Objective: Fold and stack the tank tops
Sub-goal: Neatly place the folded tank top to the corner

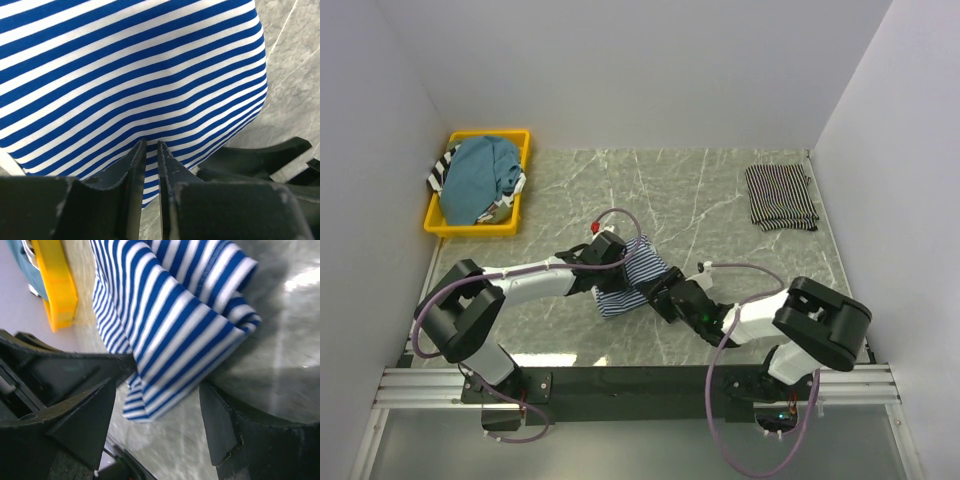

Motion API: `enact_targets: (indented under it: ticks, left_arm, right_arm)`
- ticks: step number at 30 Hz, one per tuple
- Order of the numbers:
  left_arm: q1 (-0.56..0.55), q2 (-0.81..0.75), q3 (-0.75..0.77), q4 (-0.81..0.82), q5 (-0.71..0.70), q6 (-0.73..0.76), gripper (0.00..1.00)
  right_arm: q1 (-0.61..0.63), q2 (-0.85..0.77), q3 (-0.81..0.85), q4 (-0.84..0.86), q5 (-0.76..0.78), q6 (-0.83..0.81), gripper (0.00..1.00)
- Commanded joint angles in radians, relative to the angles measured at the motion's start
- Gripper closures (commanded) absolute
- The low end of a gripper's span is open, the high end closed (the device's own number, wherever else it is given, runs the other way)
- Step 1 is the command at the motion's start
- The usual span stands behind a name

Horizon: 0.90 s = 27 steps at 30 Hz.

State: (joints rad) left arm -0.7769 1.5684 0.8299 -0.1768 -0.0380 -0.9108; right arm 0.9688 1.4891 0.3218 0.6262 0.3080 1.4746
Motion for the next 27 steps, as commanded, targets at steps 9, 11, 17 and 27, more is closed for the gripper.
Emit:
enact_targets:
  ticks: [9, 11, 17, 27]
  left_arm:
    - [-0.013, 0.016, -0.012, 0.054, 0.05, -0.008, 0.79]
    - [-0.013, 0.012, -0.014, 0.054, 0.052, -0.01, 0.79]
    - [-0.013, -0.062, -0.006, 0.007, 0.049, 0.0, 0.79]
    - [0.005, -0.353, 0.142, -0.262, -0.028, 0.076, 0.72]
  right_arm:
    - [0.007, 0.152, 0.063, -0.085, 0.062, 0.038, 0.29]
    - [0.001, 0.16, 0.074, -0.106, 0.071, 0.033, 0.34]
    - [-0.016, 0.151, 0.123, -0.215, 0.095, -0.016, 0.69]
    - [-0.087, 0.137, 0.322, -0.494, 0.062, -0.287, 1.0]
